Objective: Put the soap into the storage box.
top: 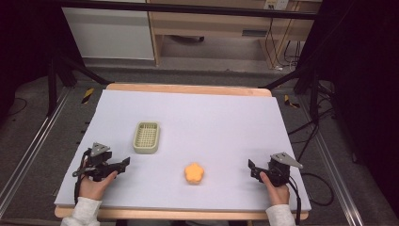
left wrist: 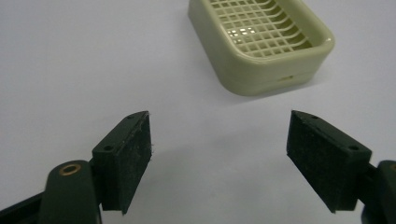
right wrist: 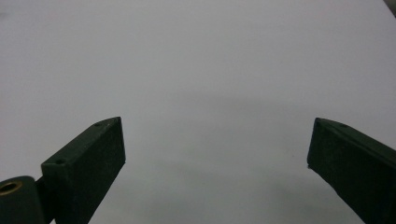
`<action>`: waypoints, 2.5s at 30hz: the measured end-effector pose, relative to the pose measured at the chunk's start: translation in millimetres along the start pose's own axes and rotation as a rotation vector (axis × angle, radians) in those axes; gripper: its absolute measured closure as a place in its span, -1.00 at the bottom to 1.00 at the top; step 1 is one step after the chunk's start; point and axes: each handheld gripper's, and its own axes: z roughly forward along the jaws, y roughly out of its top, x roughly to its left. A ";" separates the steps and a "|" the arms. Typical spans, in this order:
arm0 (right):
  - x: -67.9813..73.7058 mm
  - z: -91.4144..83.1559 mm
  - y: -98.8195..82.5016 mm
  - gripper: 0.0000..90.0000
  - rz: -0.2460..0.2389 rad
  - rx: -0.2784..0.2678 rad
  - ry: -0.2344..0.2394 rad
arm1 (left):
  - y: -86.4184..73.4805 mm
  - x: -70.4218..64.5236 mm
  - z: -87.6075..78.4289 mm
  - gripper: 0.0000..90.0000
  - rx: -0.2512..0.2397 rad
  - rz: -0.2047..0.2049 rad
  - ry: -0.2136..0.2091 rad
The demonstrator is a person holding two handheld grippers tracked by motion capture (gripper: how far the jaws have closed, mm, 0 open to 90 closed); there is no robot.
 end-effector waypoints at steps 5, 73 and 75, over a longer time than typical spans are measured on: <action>1.6 1.4 0.2 -0.89 -0.017 0.012 -0.005 | 2.5 -12.2 -1.3 -0.51 -0.021 0.030 -0.019; 4.0 2.2 -0.2 -0.89 -0.038 0.024 -0.018 | 26.8 -111.7 2.0 -0.49 -0.026 0.273 -0.211; 4.1 2.3 -0.1 -0.89 -0.039 0.025 -0.019 | 30.2 -112.9 1.5 -0.49 -0.031 0.274 -0.214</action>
